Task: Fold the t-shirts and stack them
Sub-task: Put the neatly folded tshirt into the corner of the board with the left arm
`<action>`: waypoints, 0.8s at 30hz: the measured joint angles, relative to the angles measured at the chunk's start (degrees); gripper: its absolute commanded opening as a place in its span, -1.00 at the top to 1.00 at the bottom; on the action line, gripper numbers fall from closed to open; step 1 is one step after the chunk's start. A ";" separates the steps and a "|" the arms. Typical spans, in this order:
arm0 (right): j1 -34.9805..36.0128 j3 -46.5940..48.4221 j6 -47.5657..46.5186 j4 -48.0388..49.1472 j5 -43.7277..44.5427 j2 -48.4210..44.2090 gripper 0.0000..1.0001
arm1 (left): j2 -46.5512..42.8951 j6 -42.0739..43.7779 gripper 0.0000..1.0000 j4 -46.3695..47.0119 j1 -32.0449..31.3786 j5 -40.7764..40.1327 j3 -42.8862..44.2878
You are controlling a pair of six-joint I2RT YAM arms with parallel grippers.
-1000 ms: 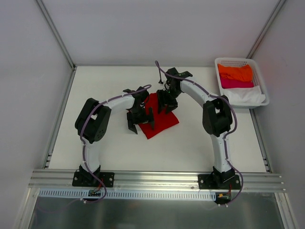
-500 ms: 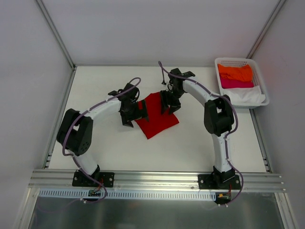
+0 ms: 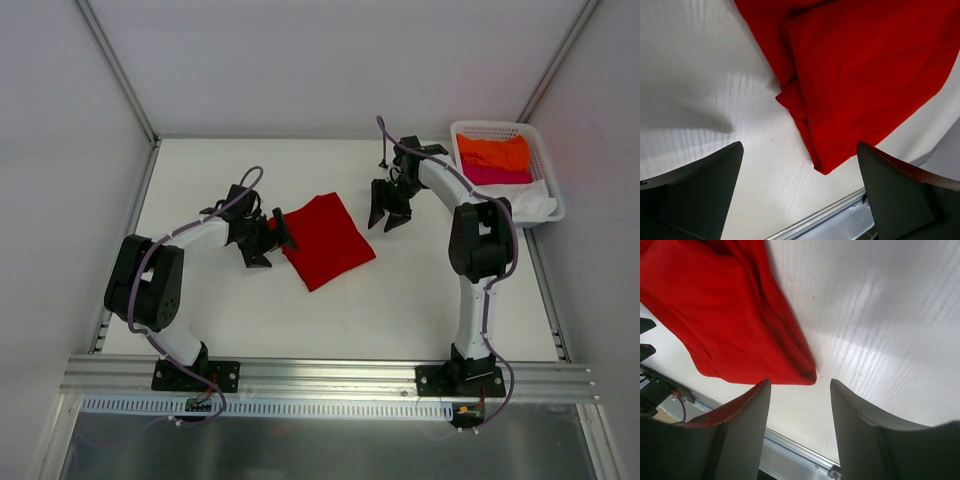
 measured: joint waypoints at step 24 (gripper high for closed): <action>-3.32 -15.15 4.48 12.55 -9.55 -0.52 -0.10 | 2.95 -3.67 -0.98 12.22 1.40 4.83 -2.27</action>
